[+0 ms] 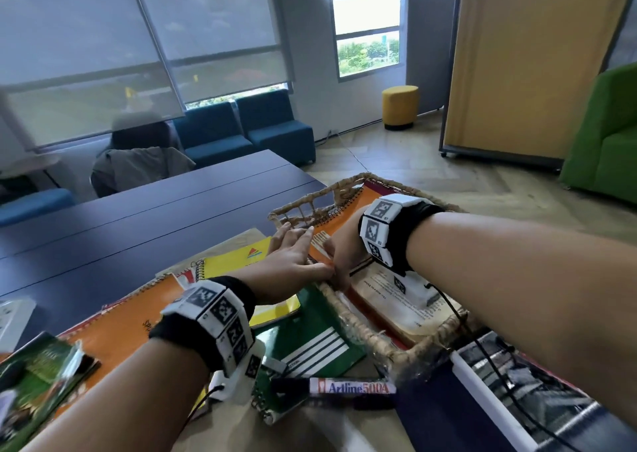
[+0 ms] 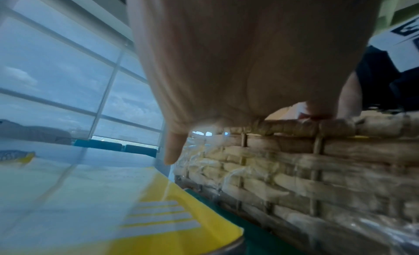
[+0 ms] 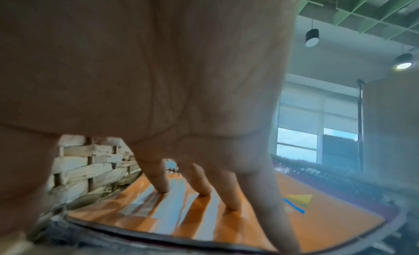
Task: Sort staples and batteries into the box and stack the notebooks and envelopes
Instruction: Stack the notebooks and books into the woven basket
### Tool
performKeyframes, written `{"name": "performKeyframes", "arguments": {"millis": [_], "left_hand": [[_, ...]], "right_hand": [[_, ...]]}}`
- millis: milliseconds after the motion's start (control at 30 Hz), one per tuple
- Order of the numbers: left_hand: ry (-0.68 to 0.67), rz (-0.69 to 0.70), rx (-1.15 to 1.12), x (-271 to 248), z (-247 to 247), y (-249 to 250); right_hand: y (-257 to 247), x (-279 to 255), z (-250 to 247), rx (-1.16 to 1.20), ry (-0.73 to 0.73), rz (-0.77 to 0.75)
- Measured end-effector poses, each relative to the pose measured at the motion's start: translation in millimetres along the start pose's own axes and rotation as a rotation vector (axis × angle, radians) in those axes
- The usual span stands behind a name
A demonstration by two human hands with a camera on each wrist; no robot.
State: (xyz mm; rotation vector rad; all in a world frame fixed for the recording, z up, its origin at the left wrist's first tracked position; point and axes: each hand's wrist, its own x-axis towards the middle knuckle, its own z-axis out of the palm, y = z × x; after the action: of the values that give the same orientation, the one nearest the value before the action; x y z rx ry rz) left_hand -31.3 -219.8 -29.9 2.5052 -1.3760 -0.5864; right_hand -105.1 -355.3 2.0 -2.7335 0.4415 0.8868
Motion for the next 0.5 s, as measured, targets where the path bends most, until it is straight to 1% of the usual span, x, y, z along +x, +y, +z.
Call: {"name": "performKeyframes", "arguments": {"millis": [133,200,267,333,400,500], "left_hand": [[0.038,0.061,-0.009,-4.0,1.2,3.8],[0.074,0.093,-0.088,-11.4,-1.2,-0.6],[0.166,0.168,-0.183,-19.1,-3.8,-4.2],[0.309,0.255,-0.202,-35.1,-7.6,-6.9],[0.401,0.316,-0.254,-53.9,-13.1,-8.6],[0.484,0.312,-0.341,-88.2,-21.3,-16.1]], "right_hand": [[6.0,-8.9,-1.9,-0.172,0.202,-0.001],[3.6,-18.3,-5.5,-0.209,0.276,-0.008],[1.9,-32.6,-10.5,-0.212,0.357,-0.04],[-3.6,-47.1,-16.7,-0.14,0.453,-0.117],[-12.3,-59.6,-21.0,-0.062,0.546,-0.2],[-38.8,-74.8,-20.8,-0.029,0.655,-0.318]]}}
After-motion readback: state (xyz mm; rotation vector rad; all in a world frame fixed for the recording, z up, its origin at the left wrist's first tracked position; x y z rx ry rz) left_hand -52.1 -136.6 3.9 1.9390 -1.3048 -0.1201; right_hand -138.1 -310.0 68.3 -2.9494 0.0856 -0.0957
